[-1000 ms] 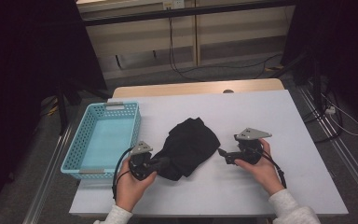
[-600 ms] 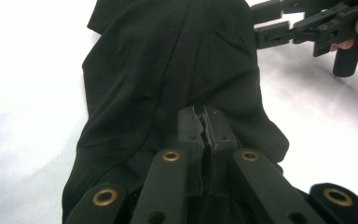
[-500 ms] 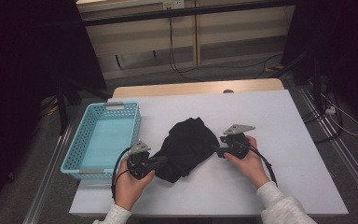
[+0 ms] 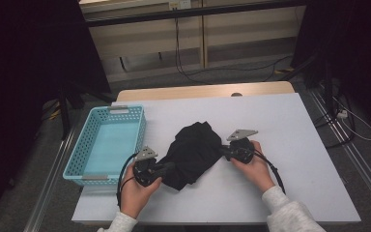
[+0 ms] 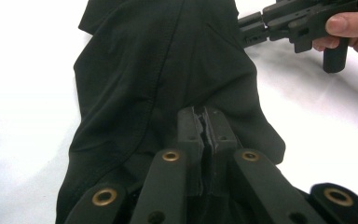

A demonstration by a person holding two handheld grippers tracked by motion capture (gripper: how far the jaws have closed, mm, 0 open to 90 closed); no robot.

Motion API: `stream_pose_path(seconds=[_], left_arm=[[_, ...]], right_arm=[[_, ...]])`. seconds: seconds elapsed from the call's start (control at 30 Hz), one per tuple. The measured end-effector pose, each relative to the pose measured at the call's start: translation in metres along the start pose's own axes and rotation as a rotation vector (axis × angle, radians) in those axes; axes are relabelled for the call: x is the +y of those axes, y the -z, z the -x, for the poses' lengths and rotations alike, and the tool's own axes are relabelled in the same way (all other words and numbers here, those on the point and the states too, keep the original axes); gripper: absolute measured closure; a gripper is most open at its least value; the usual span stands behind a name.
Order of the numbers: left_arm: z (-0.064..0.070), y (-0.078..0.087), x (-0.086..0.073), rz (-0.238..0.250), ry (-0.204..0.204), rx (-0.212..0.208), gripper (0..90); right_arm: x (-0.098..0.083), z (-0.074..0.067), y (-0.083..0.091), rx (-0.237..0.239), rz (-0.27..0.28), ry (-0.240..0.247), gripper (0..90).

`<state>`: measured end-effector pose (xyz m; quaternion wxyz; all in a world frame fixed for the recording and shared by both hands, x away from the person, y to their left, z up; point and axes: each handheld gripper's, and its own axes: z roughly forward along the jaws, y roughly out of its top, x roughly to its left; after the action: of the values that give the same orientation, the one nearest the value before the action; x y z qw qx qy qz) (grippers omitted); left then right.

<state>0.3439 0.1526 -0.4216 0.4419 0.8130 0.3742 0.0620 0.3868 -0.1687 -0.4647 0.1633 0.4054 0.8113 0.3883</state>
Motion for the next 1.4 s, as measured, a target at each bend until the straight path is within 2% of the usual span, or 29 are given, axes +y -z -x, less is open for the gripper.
stream_pose_path(seconds=[0.17,0.27,0.33,0.43,0.47,0.7,0.87,1.03,1.17,1.27,1.4], left_arm=[[0.002,0.002,0.002,0.015,-0.019,0.003,86.6],[0.003,0.001,0.003,0.014,-0.025,0.001,86.6],[0.003,-0.001,0.003,0.017,-0.03,-0.005,86.6],[0.006,-0.005,0.003,0.018,-0.033,-0.017,86.6],[0.007,-0.006,0.003,0.014,-0.042,-0.023,86.6],[0.018,-0.021,0.006,0.003,-0.066,-0.071,86.6],[0.021,-0.034,0.009,-0.002,-0.083,-0.099,86.6],[0.022,-0.046,0.011,-0.012,-0.079,-0.125,86.0],[0.022,-0.048,0.007,-0.026,-0.088,-0.13,77.3],[0.024,-0.039,0.007,-0.022,-0.095,-0.135,65.8],[0.027,-0.026,0.005,-0.018,-0.13,-0.127,52.4]], right_arm=[[-0.001,0.002,0.004,0.004,-0.007,-0.016,88.2],[-0.001,0.004,0.013,0.012,-0.005,-0.026,88.3],[-0.001,0.005,0.023,-0.012,0.006,-0.019,88.4],[-0.006,0.008,0.04,-0.021,0.041,-0.042,88.4],[-0.008,0.01,0.047,-0.026,0.034,-0.04,88.4],[-0.025,0.019,0.082,-0.031,0.075,-0.116,88.4],[-0.042,0.02,0.101,-0.044,0.061,-0.145,88.4],[-0.054,0.019,0.118,-0.056,0.06,-0.186,88.3],[-0.06,0.022,0.115,-0.078,0.046,-0.184,88.1],[-0.063,0.029,0.11,-0.087,0.026,-0.192,88.0],[-0.065,0.034,0.109,-0.08,0.027,-0.21,88.0]])
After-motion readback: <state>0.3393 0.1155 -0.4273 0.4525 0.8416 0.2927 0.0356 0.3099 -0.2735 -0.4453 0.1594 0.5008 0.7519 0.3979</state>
